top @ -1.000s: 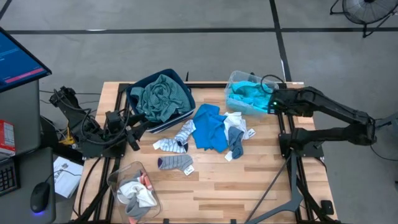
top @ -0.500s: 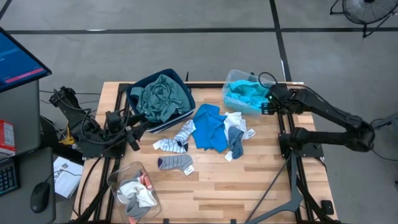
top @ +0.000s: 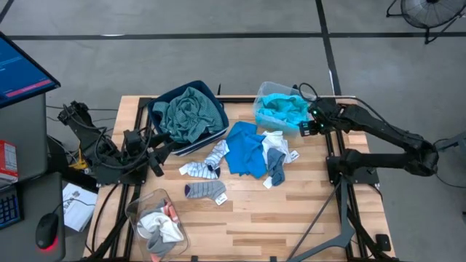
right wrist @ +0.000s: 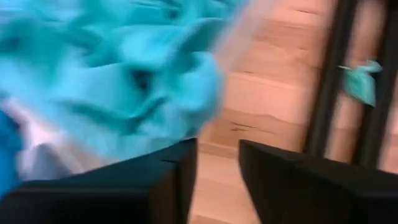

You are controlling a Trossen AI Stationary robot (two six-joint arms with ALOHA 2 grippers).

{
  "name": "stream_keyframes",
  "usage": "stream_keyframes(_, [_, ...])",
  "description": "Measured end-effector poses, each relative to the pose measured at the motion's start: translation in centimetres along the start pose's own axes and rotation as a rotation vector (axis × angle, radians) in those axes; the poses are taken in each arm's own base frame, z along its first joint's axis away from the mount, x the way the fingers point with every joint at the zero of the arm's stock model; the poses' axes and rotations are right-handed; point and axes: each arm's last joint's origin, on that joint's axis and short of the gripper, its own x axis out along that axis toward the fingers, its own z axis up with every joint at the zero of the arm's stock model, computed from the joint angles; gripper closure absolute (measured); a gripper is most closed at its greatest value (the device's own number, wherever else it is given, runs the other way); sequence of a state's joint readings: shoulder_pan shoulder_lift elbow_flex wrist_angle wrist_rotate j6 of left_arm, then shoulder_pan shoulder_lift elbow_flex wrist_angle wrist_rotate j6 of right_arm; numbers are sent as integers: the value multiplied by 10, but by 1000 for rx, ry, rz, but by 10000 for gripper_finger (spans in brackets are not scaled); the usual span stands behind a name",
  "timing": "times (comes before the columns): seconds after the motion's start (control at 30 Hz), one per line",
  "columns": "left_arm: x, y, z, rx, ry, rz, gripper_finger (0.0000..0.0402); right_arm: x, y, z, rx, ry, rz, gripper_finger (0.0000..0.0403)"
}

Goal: Pick & Place Cloths
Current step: Put the light blue shorts into the white bin

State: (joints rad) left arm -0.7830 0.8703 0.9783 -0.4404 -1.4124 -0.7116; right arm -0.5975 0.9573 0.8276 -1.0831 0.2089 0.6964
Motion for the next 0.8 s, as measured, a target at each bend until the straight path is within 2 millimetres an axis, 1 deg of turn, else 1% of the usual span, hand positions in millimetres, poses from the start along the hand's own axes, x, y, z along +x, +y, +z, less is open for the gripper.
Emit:
stream_keyframes(0.07, [0, 0, 0, 0, 0, 0, 188, -6, 2, -2, -14, -40, 38, 344])
stream_keyframes(0.13, [0, 0, 0, 0, 0, 0, 188, -10, 0, -3, -11, -93, 2, 382])
stream_keyframes(0.17, [0, 0, 0, 0, 0, 0, 188, -10, -2, -4, 0, -110, -33, 392])
stream_keyframes(0.3, [0, 0, 0, 0, 0, 0, 188, -10, -7, -1, 43, -136, -70, 391])
stream_keyframes(0.4, [0, 0, 0, 0, 0, 0, 188, -11, -12, 0, 32, -124, -80, 400])
stream_keyframes(0.5, [0, 0, 0, 0, 0, 0, 188, -8, -15, 3, 30, -116, -103, 397])
stream_keyframes(0.8, [0, 0, 0, 1, 3, -4, 188, 15, -2, 14, -46, -50, -151, 401])
